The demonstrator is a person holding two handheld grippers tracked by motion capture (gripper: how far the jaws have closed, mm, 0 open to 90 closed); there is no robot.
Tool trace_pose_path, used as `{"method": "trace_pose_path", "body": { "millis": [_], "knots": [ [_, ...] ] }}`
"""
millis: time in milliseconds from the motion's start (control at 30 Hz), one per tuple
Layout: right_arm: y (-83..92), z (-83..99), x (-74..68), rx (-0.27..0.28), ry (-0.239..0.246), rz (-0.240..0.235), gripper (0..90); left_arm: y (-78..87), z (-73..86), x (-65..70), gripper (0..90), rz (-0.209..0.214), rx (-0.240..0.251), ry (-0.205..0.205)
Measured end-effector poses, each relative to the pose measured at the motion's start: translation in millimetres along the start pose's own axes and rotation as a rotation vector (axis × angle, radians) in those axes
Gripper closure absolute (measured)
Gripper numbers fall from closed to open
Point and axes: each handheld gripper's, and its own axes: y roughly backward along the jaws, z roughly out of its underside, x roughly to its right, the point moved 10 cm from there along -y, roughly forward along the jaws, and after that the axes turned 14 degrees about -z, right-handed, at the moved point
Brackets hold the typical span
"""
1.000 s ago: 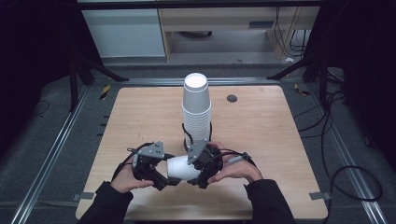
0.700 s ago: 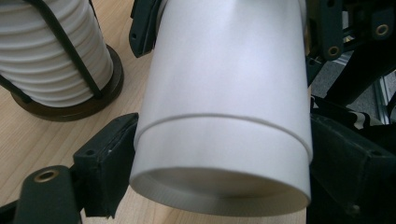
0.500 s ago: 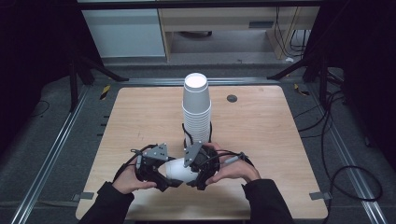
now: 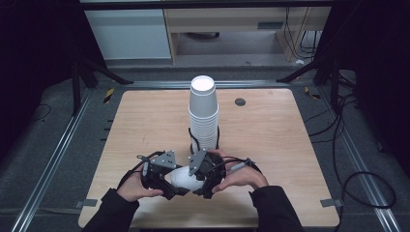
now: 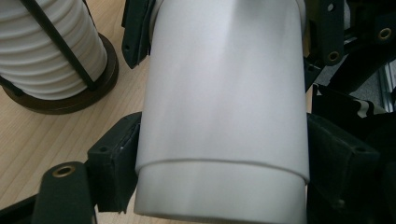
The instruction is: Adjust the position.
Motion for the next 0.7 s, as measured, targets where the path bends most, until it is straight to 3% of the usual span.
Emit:
{"method": "trace_pose_path", "body": {
  "millis": [500,700],
  "knots": [
    [-0.4,-0.3,-0.5,0.013,-0.009,-0.009,7.8,1.2,-0.2,0.2,20.2,-0.005,-0.001,-0.006],
    [4.3,-0.6,2.3,0.034,-0.014,0.013,7.9,3.2,-3.3,-2.6,18.5,-0.016,0.032,0.015]
  ]
}}
